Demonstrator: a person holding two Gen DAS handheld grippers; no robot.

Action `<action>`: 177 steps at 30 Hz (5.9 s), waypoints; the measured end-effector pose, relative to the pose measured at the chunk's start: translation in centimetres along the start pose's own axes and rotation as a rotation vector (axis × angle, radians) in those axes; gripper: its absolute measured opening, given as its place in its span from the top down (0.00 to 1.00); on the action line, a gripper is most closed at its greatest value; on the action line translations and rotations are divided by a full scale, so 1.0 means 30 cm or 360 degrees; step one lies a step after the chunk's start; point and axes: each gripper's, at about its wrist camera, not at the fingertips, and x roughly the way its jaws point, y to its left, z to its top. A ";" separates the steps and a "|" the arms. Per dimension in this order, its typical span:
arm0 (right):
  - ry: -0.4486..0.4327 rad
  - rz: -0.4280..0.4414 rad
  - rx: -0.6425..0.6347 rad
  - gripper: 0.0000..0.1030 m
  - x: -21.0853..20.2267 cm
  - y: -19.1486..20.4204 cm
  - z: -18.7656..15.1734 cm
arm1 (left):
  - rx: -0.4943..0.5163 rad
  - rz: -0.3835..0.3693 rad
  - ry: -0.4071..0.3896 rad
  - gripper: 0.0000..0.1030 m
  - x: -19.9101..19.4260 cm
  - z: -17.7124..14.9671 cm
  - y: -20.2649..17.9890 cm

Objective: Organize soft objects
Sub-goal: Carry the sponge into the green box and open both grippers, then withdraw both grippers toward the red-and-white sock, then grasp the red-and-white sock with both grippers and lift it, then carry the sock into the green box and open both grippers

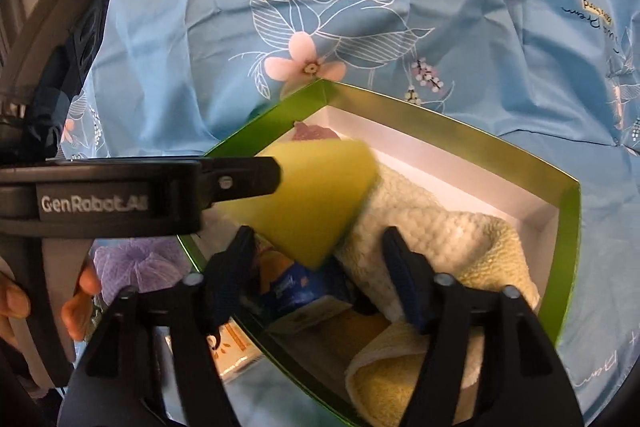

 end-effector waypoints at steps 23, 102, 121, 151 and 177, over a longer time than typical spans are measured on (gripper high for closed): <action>-0.0135 -0.0086 0.0156 0.03 -0.362 0.112 -0.262 | 0.0287 0.0277 -0.0272 0.04 -0.405 -0.317 -0.129; 0.0186 0.0325 -0.0063 0.23 -0.045 0.395 -0.447 | -0.0127 -0.0409 0.0040 0.13 -0.260 -0.574 0.177; 0.0138 0.0424 -0.0089 0.62 -0.018 0.436 -0.427 | -0.0239 -0.0376 0.0114 0.55 -0.210 -0.533 0.205; -0.0274 0.0076 0.0066 0.62 -0.188 0.013 0.014 | 0.0199 -0.0469 0.0009 0.54 -0.076 0.016 -0.285; -0.0223 -0.0233 0.0122 0.12 -0.276 -0.042 -0.088 | 0.0298 -0.0120 -0.0031 0.14 -0.150 -0.110 -0.299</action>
